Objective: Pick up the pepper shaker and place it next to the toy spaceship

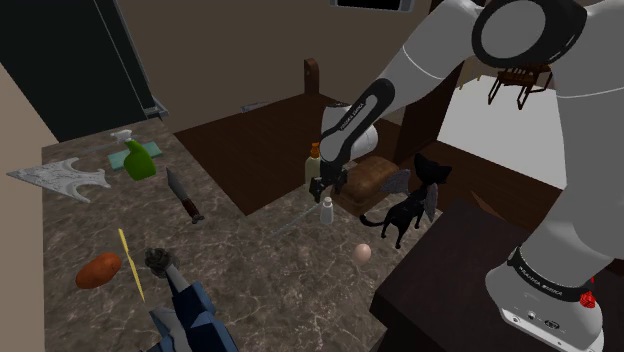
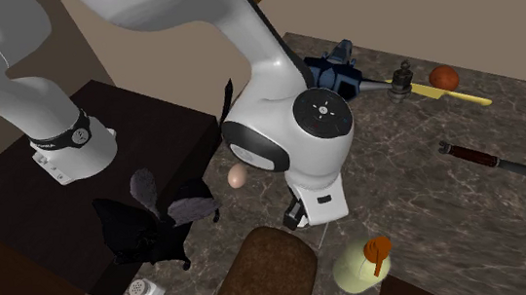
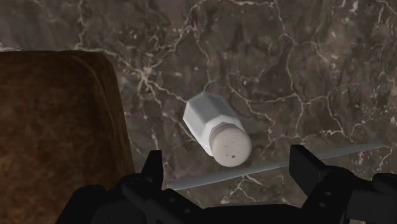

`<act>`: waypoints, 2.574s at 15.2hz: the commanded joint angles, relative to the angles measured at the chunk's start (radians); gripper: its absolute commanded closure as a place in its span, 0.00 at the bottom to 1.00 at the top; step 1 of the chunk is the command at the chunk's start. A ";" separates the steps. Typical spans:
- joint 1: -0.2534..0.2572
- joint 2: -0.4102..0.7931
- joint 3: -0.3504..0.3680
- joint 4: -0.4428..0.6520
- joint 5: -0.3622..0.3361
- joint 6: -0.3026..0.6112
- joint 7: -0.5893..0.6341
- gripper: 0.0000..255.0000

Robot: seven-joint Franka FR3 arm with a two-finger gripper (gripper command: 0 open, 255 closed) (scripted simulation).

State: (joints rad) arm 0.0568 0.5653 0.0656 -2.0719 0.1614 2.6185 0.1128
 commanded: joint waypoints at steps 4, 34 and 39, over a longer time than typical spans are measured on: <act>0.003 0.045 0.002 0.016 0.001 0.030 0.000 0.00; 0.006 -0.121 -0.005 -0.016 -0.008 -0.103 0.021 1.00; 0.007 -0.175 -0.007 -0.018 -0.013 -0.155 0.029 1.00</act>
State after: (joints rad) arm 0.0632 0.4026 0.0590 -2.0871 0.1495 2.4730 0.1406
